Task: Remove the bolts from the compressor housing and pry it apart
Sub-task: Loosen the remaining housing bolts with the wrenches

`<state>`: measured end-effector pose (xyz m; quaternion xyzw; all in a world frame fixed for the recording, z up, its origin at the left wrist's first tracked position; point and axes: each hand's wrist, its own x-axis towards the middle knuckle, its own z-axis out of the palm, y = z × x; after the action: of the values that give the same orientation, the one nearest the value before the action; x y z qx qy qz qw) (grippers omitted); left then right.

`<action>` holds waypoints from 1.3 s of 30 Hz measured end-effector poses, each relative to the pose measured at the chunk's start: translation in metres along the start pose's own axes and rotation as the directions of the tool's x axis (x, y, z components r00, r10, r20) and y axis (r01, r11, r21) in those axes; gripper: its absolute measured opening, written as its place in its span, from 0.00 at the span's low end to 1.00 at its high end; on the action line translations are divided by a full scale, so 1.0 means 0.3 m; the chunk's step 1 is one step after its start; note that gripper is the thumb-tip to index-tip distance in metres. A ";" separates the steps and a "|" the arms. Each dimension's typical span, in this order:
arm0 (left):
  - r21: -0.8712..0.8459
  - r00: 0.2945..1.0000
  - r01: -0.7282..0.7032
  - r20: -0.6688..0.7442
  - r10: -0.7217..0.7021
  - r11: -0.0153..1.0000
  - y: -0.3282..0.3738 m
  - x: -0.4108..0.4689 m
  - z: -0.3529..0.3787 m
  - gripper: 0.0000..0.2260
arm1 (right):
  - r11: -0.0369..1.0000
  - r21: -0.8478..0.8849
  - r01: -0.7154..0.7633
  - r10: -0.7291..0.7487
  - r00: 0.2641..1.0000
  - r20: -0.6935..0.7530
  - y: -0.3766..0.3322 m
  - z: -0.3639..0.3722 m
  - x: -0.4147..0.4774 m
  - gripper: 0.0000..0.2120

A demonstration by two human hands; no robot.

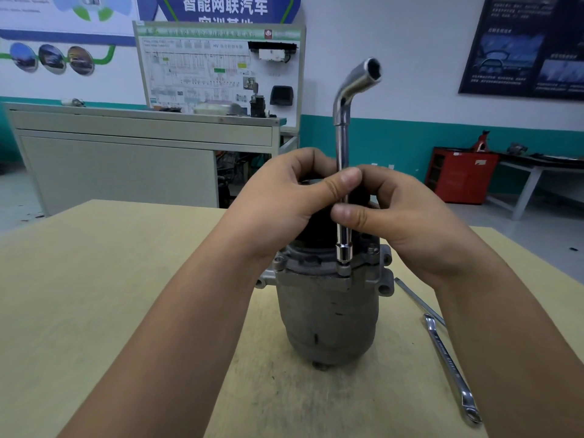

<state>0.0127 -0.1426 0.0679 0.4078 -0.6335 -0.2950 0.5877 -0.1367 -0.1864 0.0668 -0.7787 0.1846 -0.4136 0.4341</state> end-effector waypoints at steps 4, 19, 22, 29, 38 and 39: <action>-0.013 0.999 -0.010 -0.037 0.010 1.000 -0.003 0.005 0.004 0.07 | 0.999 -0.029 0.014 -0.015 1.000 -0.021 -0.003 0.002 0.000 0.25; -0.192 0.996 0.013 0.089 0.005 0.981 0.003 -0.003 -0.021 0.08 | 0.996 0.092 -0.008 0.007 1.000 0.020 0.017 -0.008 0.005 0.11; -0.178 0.998 0.008 0.066 0.004 0.984 0.001 -0.003 -0.017 0.07 | 0.993 0.119 -0.006 0.001 0.999 0.040 0.018 -0.011 0.005 0.10; -0.177 1.000 -0.010 -0.002 0.009 0.984 0.001 0.001 -0.011 0.14 | 0.999 0.054 0.001 0.000 1.000 -0.019 0.010 0.002 0.004 0.20; -0.176 0.999 -0.023 -0.043 0.015 0.984 -0.003 0.001 0.000 0.09 | 0.999 0.029 -0.018 0.019 0.999 -0.028 0.001 0.007 -0.001 0.20; -0.165 0.999 -0.021 -0.047 0.013 0.986 -0.003 0.002 0.000 0.08 | 0.999 0.028 -0.019 0.020 0.999 -0.029 0.000 0.008 -0.002 0.21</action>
<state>0.0129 -0.1436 0.0675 0.3589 -0.5968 -0.3322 0.6362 -0.1350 -0.1847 0.0660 -0.7648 0.1926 -0.4232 0.4461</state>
